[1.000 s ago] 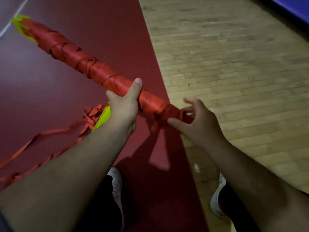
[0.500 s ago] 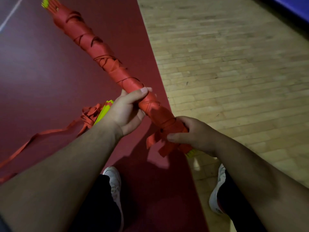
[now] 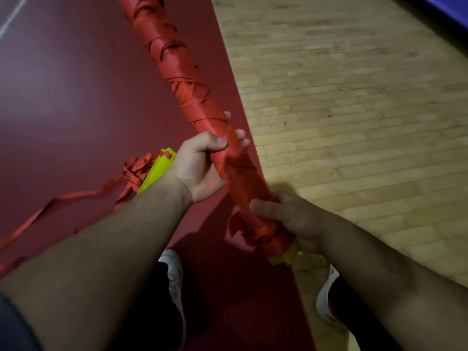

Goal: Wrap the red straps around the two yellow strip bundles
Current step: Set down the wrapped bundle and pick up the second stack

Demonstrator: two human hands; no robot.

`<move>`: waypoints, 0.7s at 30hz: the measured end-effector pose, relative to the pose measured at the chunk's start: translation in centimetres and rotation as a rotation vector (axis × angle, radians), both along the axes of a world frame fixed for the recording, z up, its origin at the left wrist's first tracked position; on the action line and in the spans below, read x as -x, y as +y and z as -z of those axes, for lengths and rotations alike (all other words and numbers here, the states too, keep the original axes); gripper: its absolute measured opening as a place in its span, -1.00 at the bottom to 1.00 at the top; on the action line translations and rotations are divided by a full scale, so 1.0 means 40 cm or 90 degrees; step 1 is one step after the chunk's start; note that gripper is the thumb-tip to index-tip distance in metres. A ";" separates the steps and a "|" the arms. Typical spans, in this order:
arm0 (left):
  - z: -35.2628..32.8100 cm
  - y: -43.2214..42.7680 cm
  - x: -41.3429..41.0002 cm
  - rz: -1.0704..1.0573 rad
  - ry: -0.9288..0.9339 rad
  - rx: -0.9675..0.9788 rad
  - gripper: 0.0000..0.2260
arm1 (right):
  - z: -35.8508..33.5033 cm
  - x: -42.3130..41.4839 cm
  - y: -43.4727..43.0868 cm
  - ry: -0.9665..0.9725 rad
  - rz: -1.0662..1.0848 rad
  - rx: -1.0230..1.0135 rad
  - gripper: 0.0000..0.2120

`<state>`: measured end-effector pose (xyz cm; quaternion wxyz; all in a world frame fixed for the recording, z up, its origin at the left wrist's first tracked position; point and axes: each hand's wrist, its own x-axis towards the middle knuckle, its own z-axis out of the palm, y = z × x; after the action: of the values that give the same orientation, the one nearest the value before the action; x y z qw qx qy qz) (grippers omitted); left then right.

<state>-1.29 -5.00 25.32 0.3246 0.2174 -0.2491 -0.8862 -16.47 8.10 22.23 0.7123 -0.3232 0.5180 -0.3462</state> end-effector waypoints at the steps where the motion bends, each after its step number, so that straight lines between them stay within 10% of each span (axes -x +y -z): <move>1: 0.007 -0.003 0.002 0.014 -0.032 0.003 -0.65 | 0.008 -0.004 -0.001 0.018 0.020 0.001 -0.55; 8: 0.209 -0.053 -0.022 0.052 -0.656 0.096 -0.80 | 0.257 0.016 -0.027 0.348 0.145 -0.040 -0.29; 12: 0.310 -0.050 -0.063 0.124 -0.759 0.156 -0.87 | 0.383 0.054 -0.005 0.436 0.167 -0.129 -0.57; 21: 0.567 -0.053 -0.048 0.178 -0.822 0.167 -0.81 | 0.774 0.075 0.005 0.337 0.345 -0.250 -0.25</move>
<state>0.65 -7.11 2.64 0.0167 0.6281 -0.5247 -0.5743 -19.47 8.28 -8.74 0.4864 -0.1113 0.8051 -0.3207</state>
